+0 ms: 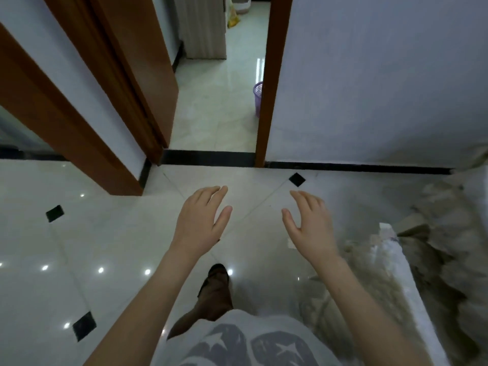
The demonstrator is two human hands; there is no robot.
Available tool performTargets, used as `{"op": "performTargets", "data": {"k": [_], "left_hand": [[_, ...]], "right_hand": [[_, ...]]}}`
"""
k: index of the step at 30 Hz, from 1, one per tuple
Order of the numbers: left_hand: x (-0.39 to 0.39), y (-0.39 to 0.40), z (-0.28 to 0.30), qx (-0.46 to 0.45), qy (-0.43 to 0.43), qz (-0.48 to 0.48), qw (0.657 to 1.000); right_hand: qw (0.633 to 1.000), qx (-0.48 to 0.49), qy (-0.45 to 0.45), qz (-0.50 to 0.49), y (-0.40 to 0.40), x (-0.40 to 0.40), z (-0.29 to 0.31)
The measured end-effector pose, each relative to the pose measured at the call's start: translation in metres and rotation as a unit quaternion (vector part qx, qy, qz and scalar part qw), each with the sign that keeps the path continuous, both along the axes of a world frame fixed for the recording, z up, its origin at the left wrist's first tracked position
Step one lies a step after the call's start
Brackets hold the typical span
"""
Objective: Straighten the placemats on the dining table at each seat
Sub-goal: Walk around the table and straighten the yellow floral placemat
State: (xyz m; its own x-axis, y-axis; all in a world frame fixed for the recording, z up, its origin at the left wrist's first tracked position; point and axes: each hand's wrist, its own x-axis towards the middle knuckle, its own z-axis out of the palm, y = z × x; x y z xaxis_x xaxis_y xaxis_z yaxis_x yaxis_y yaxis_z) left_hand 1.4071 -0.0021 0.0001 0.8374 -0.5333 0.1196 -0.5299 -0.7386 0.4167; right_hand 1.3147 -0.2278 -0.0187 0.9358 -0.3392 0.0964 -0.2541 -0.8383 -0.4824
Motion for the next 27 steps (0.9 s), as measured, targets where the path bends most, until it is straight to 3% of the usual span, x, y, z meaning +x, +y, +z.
{"op": "performTargets", "data": {"k": [11,19,27], "left_hand": [[0.219,-0.101,0.033,-0.006,-0.028,-0.241,0.97],[0.254,-0.225,0.01,0.001,-0.006,-0.391,0.92],[0.27,-0.366,-0.001,0.038,-0.008,-0.454,0.89]], "right_hand": [[0.964,-0.018,-0.022,-0.263,-0.02,0.107,0.032],[0.923,-0.017,-0.004,-0.383,-0.086,0.12,0.027],[0.903,-0.011,0.006,-0.429,-0.202,0.141,0.013]]}}
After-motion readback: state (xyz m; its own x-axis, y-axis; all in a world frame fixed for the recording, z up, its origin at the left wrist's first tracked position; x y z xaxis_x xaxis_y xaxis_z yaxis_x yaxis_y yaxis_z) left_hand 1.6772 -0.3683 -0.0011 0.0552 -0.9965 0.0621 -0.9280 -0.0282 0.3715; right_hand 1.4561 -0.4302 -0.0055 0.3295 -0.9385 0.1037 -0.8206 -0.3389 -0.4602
